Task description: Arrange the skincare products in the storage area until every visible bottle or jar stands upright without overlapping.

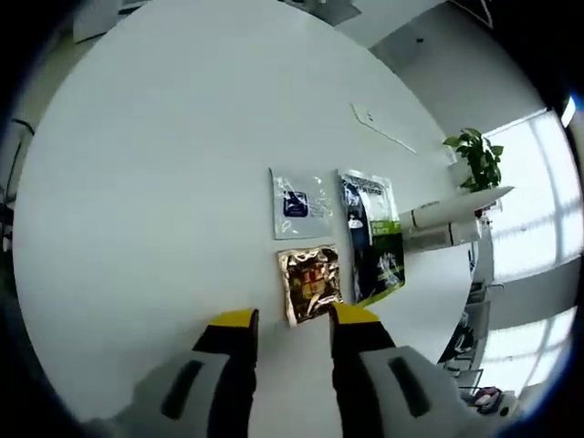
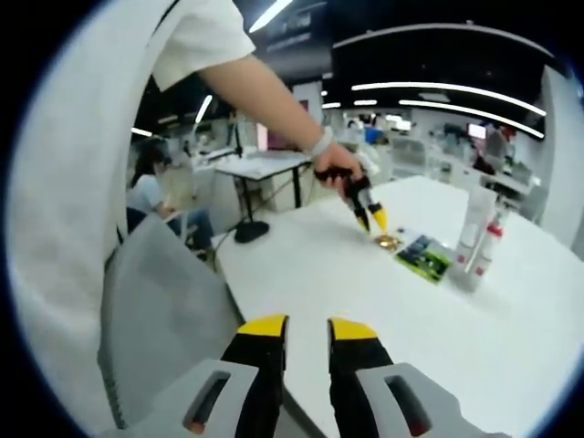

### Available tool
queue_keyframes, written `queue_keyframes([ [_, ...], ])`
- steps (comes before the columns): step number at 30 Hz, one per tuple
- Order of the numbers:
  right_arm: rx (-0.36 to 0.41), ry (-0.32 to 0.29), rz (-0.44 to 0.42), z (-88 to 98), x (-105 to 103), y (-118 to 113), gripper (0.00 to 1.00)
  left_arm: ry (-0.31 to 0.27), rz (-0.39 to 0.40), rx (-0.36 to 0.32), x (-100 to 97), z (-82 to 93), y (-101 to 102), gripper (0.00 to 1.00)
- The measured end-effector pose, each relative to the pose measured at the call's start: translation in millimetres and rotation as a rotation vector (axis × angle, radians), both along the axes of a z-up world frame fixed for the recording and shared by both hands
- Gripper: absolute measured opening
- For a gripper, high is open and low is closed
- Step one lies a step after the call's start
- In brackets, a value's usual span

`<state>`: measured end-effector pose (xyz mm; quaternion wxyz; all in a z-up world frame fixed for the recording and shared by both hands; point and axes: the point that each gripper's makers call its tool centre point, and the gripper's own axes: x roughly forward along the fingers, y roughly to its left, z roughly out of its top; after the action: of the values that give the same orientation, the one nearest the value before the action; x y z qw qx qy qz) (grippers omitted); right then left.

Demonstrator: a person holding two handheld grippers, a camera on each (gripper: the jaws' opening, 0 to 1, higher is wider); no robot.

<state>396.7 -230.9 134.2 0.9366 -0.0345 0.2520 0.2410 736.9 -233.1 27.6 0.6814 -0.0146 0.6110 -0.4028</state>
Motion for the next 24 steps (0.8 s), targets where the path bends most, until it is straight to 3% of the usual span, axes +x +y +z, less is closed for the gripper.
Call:
queue_keyframes([
  [3, 0.006, -0.009, 0.011, 2.0, -0.3, 2.3, 0.19, -0.056, -0.028, -0.022, -6.7, 17.8, 3.9, 0.28],
  [8, 0.011, -0.031, 0.03, 6.4, -1.2, 6.4, 0.22, -0.213, -0.104, -0.071, -24.6, 48.4, 13.2, 0.31],
  [10, 0.017, -0.048, 0.036, 9.7, -0.9, 7.7, 0.23, -0.333, -0.171, -0.1, -33.5, 62.0, 18.3, 0.28],
  [14, 0.03, -0.07, 0.043, 15.4, -0.7, 9.7, 0.24, -0.446, -0.209, -0.15, -59.6, 81.7, 31.4, 0.27],
  [20, 0.05, -0.087, 0.054, 20.2, -1.8, 12.1, 0.26, -0.686, -0.312, -0.176, -87.9, 115.2, 50.8, 0.21],
  [21, 0.055, -0.087, 0.056, 21.0, -2.1, 12.7, 0.26, -0.733, -0.316, -0.181, -91.6, 122.9, 55.9, 0.2],
  [24, 0.068, -0.096, 0.067, 23.7, -3.0, 15.1, 0.26, -0.783, -0.268, -0.208, -101.0, 140.5, 68.5, 0.13],
])
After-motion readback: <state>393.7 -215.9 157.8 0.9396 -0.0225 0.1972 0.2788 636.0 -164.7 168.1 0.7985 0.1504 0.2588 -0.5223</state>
